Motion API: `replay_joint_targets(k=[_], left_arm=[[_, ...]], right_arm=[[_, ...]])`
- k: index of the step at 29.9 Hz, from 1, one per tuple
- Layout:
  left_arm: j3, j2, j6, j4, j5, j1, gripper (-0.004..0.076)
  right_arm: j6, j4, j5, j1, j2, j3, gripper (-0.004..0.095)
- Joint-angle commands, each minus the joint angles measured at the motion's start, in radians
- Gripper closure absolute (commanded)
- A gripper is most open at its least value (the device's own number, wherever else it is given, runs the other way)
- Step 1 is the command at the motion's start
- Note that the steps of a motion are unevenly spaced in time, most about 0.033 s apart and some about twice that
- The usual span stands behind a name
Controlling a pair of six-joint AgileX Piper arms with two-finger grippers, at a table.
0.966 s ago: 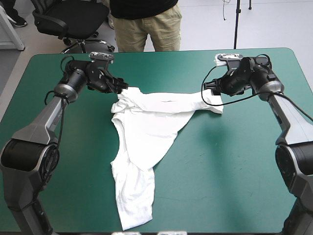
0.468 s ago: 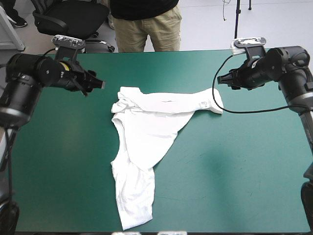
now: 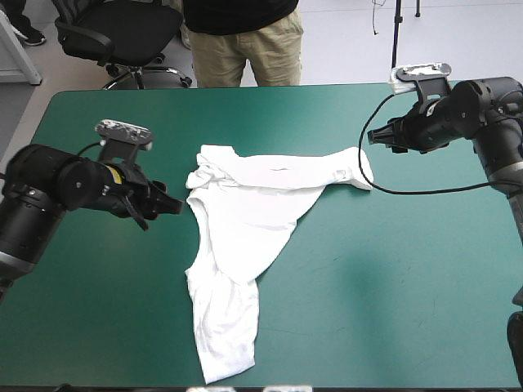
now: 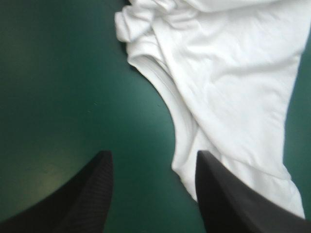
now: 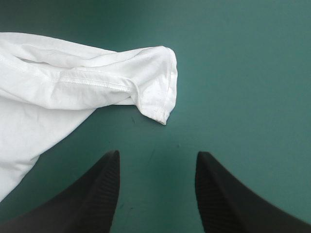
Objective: Fold the cloth
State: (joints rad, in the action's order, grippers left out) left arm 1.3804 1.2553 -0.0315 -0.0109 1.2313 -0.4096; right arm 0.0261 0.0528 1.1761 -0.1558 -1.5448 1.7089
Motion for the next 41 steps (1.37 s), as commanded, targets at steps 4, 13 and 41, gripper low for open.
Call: replay_joint_targets(k=[4,13,41], left_arm=[[-0.152,-0.026,-0.164,-0.003,0.028,-0.202,0.0356],[-0.361,-0.026,-0.365,0.082,-0.049,-0.351,0.0246],[-0.625,0.191,-0.382,0.142,-0.396,-0.409,0.0738]], right_arm=[[-0.006,-0.016,-0.039,0.006,0.041,0.032,0.0459],[-0.006,-0.03,-0.033,0.006,0.041,0.032,0.0459],[-0.005,-0.008,0.025,0.004,0.033,0.03,0.0459]])
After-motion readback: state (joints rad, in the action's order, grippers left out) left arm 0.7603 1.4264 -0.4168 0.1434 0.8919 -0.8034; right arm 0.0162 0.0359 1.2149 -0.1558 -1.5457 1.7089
